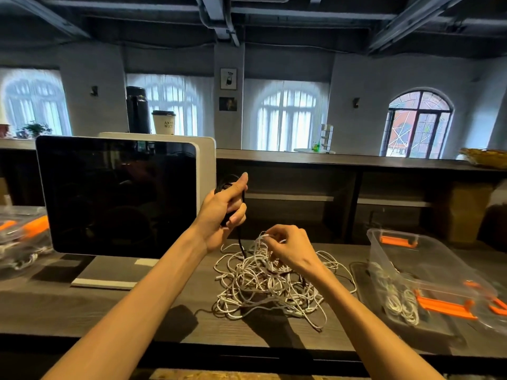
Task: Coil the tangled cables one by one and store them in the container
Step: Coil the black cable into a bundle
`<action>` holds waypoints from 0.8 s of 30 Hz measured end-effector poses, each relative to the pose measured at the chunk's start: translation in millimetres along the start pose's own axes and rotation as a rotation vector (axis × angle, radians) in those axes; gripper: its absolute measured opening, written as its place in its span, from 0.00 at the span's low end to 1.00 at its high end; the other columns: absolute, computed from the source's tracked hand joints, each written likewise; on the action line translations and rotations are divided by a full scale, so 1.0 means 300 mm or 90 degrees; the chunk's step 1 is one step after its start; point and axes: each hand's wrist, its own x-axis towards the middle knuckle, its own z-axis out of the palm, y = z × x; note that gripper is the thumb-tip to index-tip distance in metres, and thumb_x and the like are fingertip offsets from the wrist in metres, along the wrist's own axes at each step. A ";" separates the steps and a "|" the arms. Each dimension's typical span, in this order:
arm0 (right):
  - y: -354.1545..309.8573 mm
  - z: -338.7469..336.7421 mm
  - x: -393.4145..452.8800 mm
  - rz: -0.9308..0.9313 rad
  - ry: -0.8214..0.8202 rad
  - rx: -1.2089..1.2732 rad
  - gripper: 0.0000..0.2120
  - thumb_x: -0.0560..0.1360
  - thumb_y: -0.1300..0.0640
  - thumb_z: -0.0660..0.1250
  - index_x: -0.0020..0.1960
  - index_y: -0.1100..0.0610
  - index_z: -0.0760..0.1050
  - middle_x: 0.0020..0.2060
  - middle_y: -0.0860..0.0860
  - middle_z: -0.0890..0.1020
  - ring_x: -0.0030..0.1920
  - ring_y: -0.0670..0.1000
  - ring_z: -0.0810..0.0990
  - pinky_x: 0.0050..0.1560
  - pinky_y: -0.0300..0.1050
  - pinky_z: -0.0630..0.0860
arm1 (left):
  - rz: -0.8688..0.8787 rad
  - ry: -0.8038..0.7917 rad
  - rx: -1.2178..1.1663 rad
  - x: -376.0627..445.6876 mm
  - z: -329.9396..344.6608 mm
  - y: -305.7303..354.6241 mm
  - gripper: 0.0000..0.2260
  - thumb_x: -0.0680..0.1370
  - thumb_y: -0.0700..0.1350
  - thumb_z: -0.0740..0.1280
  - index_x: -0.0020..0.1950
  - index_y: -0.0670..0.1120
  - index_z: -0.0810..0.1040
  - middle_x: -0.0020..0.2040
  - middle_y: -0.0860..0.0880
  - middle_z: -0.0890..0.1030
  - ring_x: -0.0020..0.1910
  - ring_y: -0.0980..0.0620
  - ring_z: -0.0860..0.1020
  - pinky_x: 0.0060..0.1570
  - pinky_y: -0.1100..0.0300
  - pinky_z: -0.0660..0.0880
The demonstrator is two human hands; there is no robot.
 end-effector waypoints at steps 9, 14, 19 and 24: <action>0.011 -0.085 -0.013 0.124 -0.100 -0.068 0.09 0.80 0.58 0.67 0.58 0.56 0.82 0.43 0.50 0.84 0.37 0.44 0.81 0.33 0.35 0.74 | -0.004 0.044 0.040 0.009 -0.025 -0.008 0.13 0.80 0.51 0.69 0.43 0.43 0.74 0.24 0.51 0.65 0.19 0.55 0.65 0.23 0.65 0.62; -0.077 -0.096 -0.042 0.047 -0.085 -0.045 0.17 0.79 0.57 0.67 0.67 0.49 0.80 0.57 0.49 0.80 0.53 0.46 0.79 0.53 0.40 0.76 | -0.014 0.038 0.045 -0.002 -0.012 -0.021 0.13 0.81 0.51 0.68 0.45 0.43 0.74 0.23 0.51 0.65 0.19 0.56 0.64 0.23 0.65 0.62; -0.206 -0.045 -0.081 -0.079 -0.199 0.166 0.12 0.82 0.46 0.66 0.60 0.52 0.79 0.54 0.49 0.85 0.55 0.46 0.84 0.58 0.44 0.79 | -0.012 -0.017 -0.033 -0.009 0.017 0.021 0.12 0.81 0.52 0.66 0.48 0.43 0.76 0.24 0.52 0.65 0.19 0.57 0.64 0.22 0.66 0.62; -0.302 -0.076 -0.063 -0.151 0.005 0.295 0.11 0.86 0.53 0.60 0.47 0.56 0.74 0.34 0.45 0.75 0.33 0.44 0.75 0.35 0.39 0.73 | 0.010 0.001 -0.063 -0.016 0.027 0.086 0.20 0.81 0.58 0.62 0.59 0.42 0.76 0.27 0.51 0.61 0.21 0.58 0.62 0.24 0.66 0.59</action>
